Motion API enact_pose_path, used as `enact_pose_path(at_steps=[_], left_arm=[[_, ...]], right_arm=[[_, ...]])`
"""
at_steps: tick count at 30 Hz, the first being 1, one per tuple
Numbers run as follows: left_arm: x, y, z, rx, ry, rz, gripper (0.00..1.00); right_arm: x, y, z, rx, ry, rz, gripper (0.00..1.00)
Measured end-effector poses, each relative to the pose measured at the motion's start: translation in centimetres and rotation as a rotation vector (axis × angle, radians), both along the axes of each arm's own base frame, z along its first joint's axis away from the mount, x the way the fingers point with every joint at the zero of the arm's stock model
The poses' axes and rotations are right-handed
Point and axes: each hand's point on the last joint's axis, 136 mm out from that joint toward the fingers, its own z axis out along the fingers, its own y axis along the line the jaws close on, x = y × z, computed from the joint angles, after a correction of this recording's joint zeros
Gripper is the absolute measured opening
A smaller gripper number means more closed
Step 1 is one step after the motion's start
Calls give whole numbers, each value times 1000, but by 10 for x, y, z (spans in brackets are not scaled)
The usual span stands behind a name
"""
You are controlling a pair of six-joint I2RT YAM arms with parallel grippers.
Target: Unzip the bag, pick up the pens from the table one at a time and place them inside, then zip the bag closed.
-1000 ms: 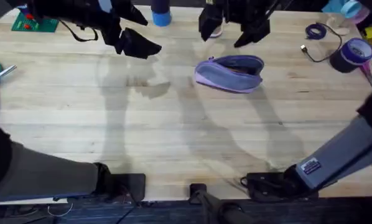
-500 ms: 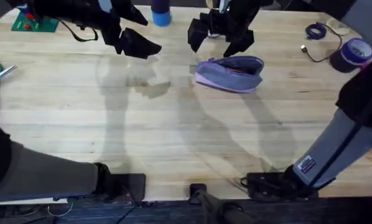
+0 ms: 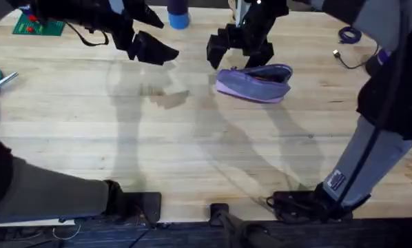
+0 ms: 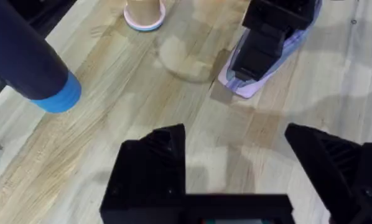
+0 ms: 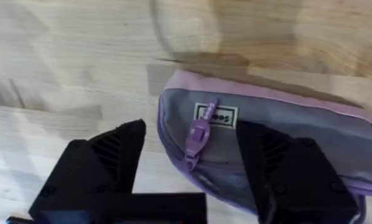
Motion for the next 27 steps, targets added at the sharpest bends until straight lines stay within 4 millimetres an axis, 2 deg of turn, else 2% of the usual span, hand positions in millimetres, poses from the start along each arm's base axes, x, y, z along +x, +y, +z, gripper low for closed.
enact_pose_path(at_steps=[6,7,8,13,21,25,27], left_arm=[[0,0,0,0,-1,-1,994],[0,0,0,1,-1,-1,993],[0,0,0,1,-1,-1,993],[0,0,0,1,-1,-1,994],[0,0,0,1,-1,-1,994],[0,0,0,1,-1,-1,994],[0,0,0,1,-2,-1,993]], right_arm=[[-3,-2,-4,-21,13,2,752],[-3,-2,-4,-22,13,2,712],[-2,-1,-4,-18,12,4,588],[-4,4,-4,-9,11,13,380],[-5,8,-3,5,16,18,204],[-5,9,-3,10,17,18,56],[-6,9,-3,10,18,17,34]])
